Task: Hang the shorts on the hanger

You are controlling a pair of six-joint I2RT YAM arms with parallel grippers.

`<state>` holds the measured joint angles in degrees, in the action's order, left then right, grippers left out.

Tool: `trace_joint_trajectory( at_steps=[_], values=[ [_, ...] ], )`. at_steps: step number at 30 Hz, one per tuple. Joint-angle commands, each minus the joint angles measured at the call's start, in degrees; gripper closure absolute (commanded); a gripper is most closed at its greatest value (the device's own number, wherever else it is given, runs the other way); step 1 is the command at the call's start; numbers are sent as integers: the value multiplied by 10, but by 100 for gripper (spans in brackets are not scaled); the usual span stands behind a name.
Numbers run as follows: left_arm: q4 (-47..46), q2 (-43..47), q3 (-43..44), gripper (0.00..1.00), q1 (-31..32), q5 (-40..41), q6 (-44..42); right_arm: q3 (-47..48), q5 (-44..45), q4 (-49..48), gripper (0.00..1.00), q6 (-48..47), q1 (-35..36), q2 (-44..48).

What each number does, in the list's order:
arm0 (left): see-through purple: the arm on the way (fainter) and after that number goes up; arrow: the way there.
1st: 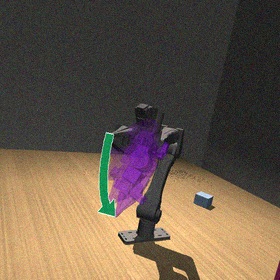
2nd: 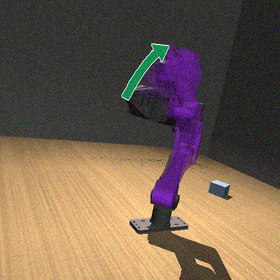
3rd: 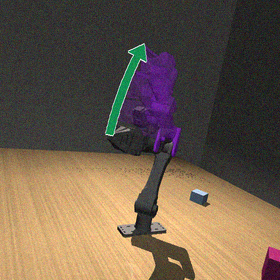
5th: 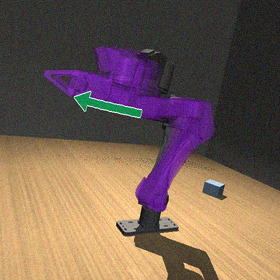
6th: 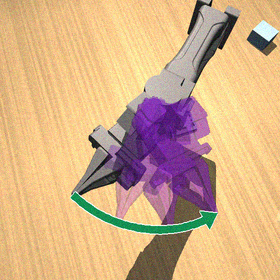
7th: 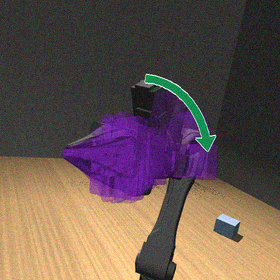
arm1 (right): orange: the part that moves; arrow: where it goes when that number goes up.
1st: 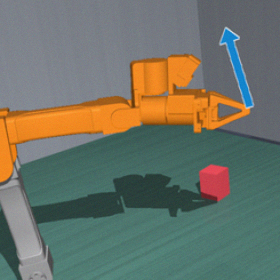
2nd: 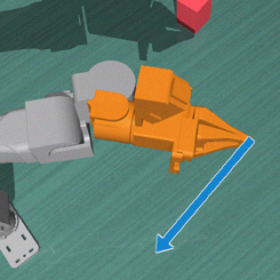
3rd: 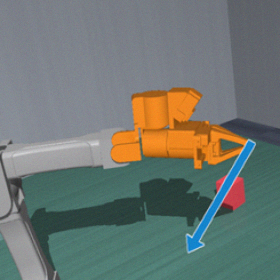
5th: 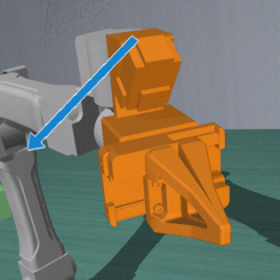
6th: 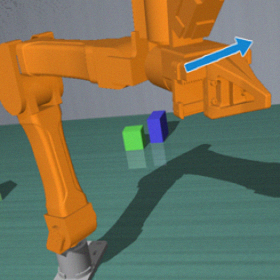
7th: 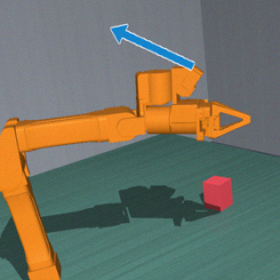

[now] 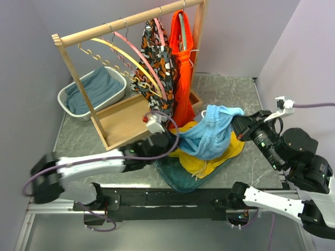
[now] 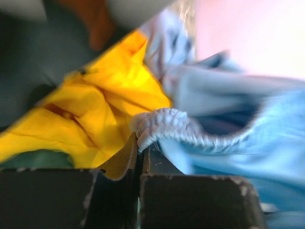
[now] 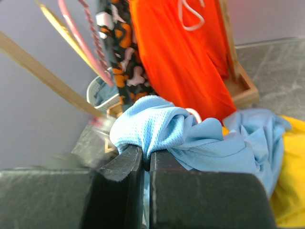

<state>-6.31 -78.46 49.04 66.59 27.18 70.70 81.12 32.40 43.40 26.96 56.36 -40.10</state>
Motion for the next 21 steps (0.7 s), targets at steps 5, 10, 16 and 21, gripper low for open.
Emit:
trace_joint_trajectory(
  at_steps=[5, 10, 16, 21],
  values=[
    [326, 220, 202, 99, -2, 110, -187, -185, 69, 10, 92, 121, -2, 111],
    [399, 190, 292, 99, -2, 96, -231, -361, 8, -16, 51, 213, -2, 149],
    [397, 161, 299, 99, -2, 91, -233, -411, -81, -26, 25, 232, -1, 165],
    [398, 153, 302, 99, -2, 94, -234, -392, -124, -39, 20, 223, -2, 183]
  ],
)
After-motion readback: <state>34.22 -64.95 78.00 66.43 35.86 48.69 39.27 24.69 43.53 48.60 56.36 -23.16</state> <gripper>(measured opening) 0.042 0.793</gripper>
